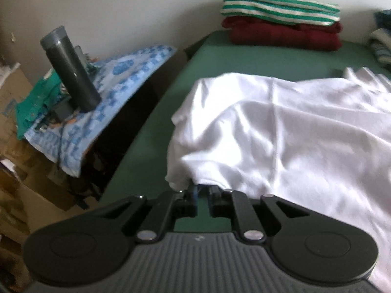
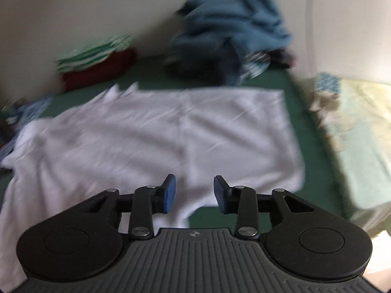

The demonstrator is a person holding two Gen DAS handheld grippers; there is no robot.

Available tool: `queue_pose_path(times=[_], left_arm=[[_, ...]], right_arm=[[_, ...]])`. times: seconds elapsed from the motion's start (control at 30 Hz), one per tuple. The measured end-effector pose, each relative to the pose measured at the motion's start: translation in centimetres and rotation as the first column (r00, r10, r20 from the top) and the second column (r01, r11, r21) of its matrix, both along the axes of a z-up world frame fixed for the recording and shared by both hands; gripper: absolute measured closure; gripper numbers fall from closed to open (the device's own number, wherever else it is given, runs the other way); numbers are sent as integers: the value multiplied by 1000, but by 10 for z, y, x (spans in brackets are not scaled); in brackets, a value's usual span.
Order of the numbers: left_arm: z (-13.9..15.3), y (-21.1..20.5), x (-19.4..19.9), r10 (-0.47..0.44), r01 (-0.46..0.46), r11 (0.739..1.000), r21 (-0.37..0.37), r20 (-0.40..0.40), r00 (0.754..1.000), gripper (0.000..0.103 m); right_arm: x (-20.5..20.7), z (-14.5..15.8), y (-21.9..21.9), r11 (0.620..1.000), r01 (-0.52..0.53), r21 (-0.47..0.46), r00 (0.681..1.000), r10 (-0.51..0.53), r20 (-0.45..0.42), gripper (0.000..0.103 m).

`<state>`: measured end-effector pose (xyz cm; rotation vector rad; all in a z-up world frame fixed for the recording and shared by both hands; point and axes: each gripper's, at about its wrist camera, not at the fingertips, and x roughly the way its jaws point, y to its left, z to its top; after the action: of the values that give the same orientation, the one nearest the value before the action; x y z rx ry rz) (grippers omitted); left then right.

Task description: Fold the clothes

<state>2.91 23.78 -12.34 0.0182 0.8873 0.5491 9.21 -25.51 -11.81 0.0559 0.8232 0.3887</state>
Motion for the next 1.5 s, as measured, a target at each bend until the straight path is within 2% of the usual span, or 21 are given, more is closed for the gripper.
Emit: queue_pose_path(times=[0.1, 0.13, 0.2, 0.3, 0.37, 0.4, 0.43, 0.53, 0.57, 0.63, 0.67, 0.77, 0.8, 0.93, 1.03, 1.1, 1.13, 1.17, 1.33, 1.43, 1.5], left_arm=[[-6, 12, 9, 99, -91, 988, 121, -61, 993, 96], [-6, 22, 5, 120, -111, 986, 126, -70, 990, 96], [-5, 40, -10, 135, -125, 986, 114, -85, 987, 97], [7, 52, -51, 51, -48, 998, 39, -72, 996, 89], [16, 49, -83, -58, 57, 998, -25, -55, 997, 88], [20, 40, -98, -124, 123, 992, -43, -44, 991, 82], [24, 30, -113, -190, 188, 980, -61, -32, 981, 78], [28, -8, -156, -378, 376, 922, -88, -9, 926, 74], [26, -19, -167, -431, 426, 894, -141, -10, 902, 74], [20, -39, -185, -493, 479, 853, -205, -18, 870, 73], [17, -48, -195, -514, 496, 838, -228, -23, 857, 73], [15, -61, -217, -540, 520, 819, -243, -20, 842, 77], [15, -60, -221, -541, 517, 811, -272, -13, 841, 73], [17, -58, -235, -545, 513, 787, -343, 2, 838, 69], [15, -65, -240, -519, 488, 799, -353, 8, 855, 66], [15, -69, -237, -504, 472, 801, -368, 11, 864, 57], [15, -71, -237, -500, 467, 799, -380, 14, 866, 58], [16, -72, -237, -495, 461, 796, -392, 16, 869, 60], [28, -63, -245, -439, 414, 794, -445, 50, 897, 45], [32, -61, -251, -404, 379, 787, -486, 58, 913, 45], [29, -69, -254, -410, 379, 801, -463, 38, 911, 42]], right_arm=[[-11, -7, 7, 994, 32, -103, 999, -27, 46, 74], [-16, -8, 9, 987, 60, -150, 997, -51, 62, 73], [-32, -3, 9, 971, 130, -201, 986, -105, 132, 69], [-64, 11, 9, 940, 249, -233, 943, -181, 279, 78], [-98, 23, 14, 919, 331, -216, 877, -214, 431, 53], [-110, 24, 19, 916, 344, -207, 869, -228, 438, 14], [-119, 24, 21, 924, 331, -191, 881, -230, 413, 1], [-142, 24, 29, 945, 287, -157, 916, -222, 334, 16], [-149, 23, 32, 948, 280, -152, 922, -221, 317, 22], [-165, 21, 39, 951, 273, -143, 926, -219, 308, 42], [-173, 20, 42, 954, 263, -144, 931, -212, 297, 46], [-193, 13, 46, 970, 200, -139, 960, -166, 225, 53], [-199, 12, 45, 974, 186, -129, 967, -158, 200, 64], [-214, 7, 44, 978, 186, -98, 980, -178, 86, 69], [-222, 5, 39, 978, 197, -73, 978, -190, 83, 85], [-226, 3, 38, 973, 224, -59, 969, -216, 115, 81], [-227, 3, 37, 970, 235, -55, 966, -227, 125, 67], [-227, 2, 36, 969, 239, -57, 965, -231, 121, 63], [-229, 4, 21, 977, 209, -32, 976, -206, 67, 52], [-232, 5, 13, 983, 179, -53, 982, -175, 66, 51], [-234, 5, 6, 985, 160, -63, 985, -155, 69, 51]])
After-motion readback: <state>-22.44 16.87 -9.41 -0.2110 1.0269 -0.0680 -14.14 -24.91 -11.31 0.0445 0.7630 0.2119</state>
